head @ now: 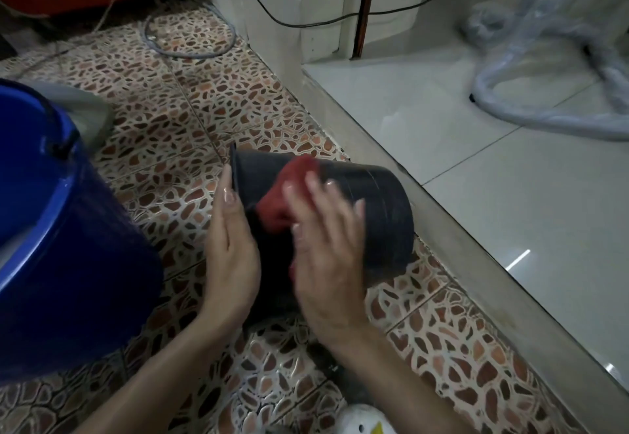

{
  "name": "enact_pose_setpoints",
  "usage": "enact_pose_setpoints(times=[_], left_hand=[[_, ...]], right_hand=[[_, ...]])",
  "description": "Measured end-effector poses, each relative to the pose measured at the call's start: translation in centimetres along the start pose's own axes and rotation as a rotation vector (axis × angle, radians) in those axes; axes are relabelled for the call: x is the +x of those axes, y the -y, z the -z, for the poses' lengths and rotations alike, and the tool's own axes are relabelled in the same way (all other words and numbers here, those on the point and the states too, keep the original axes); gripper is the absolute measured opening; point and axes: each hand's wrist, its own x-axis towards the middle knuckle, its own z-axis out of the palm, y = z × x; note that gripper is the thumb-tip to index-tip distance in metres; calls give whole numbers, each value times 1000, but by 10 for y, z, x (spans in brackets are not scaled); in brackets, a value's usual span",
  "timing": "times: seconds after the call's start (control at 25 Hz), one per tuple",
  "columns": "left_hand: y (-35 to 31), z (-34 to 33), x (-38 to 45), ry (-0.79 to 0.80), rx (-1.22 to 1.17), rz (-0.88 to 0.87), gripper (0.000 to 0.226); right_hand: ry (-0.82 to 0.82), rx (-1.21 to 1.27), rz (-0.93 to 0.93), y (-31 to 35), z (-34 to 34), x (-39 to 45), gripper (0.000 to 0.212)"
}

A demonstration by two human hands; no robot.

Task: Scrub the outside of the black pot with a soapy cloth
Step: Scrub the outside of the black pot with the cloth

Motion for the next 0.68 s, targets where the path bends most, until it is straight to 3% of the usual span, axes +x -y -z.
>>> enact_pose_setpoints(times=[0.12,0.28,0.44,0.56,0.6,0.68], left_hand=[[1,0,-10,1,37,-35,50],[2,-1,-14,11,26,-8,47],[5,2,-14,1,29,-1,51],[7,1,-16,0,9,-3,52],[8,0,-15,0,7,-3,51],[10,0,-14,0,-1,-5,50]], right_hand=[[106,-135,13,-2,-19,-8,51],[-3,-198,-149,-52,-10,-1,52],[-115,-55,-417,-110,14,10,41],[-261,136,-601,-117,32,12,34],[-298,174,-564,-103,33,10,34],[-246,191,-320,-60,23,6,39]])
